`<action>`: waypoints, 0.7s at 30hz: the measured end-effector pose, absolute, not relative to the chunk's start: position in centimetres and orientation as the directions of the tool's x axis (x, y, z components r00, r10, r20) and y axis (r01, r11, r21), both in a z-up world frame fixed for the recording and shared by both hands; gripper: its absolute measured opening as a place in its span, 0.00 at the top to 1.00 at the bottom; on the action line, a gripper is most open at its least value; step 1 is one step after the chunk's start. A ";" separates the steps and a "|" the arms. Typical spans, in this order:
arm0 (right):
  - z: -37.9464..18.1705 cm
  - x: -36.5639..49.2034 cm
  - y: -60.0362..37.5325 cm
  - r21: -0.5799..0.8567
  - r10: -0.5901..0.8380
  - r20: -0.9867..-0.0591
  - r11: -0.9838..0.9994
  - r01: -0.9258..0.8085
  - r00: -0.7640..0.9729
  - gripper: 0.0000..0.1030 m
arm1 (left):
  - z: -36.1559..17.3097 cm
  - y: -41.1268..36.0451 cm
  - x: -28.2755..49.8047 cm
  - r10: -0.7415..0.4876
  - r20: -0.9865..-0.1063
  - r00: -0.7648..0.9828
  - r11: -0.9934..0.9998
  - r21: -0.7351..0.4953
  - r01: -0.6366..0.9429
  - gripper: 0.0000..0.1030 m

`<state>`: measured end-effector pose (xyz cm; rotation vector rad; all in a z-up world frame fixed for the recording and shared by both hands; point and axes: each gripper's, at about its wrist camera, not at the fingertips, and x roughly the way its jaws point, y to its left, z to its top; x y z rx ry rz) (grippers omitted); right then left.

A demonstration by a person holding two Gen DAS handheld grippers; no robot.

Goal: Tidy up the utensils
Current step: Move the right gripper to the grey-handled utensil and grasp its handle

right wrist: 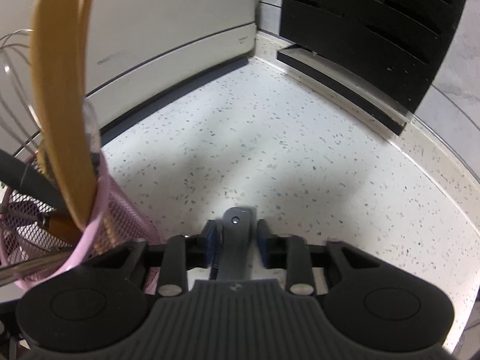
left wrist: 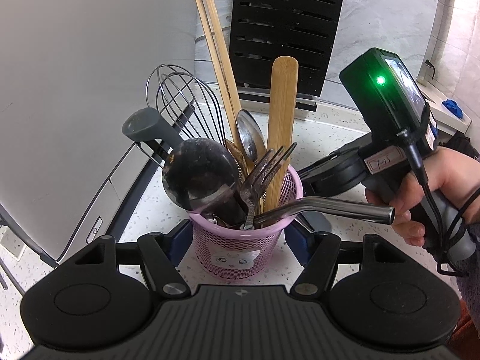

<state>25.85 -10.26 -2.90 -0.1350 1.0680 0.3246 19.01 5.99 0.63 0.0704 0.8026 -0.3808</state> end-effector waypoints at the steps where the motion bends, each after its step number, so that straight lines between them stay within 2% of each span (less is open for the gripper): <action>1: -2.9 25.8 -10.3 0.051 0.200 -0.876 0.943 -0.328 0.440 0.78 | 0.6 6.0 19.0 -0.306 -0.713 0.631 0.930 -0.083 0.357 0.23; 7: -2.7 25.6 -11.0 0.130 0.261 -0.869 0.940 -0.314 0.420 0.79 | 0.7 6.3 19.1 -0.317 -0.695 0.645 0.928 -0.088 0.361 0.14; 18: 0.3 23.8 -12.3 0.154 0.302 -0.822 0.934 -0.322 0.483 0.80 | 0.6 6.5 18.9 -0.338 -0.691 0.639 0.915 -0.083 0.394 0.14; 21: 1.2 22.9 -12.7 0.148 0.307 -0.806 0.932 -0.330 0.506 0.81 | 0.6 6.7 18.8 -0.345 -0.688 0.638 0.914 -0.090 0.396 0.16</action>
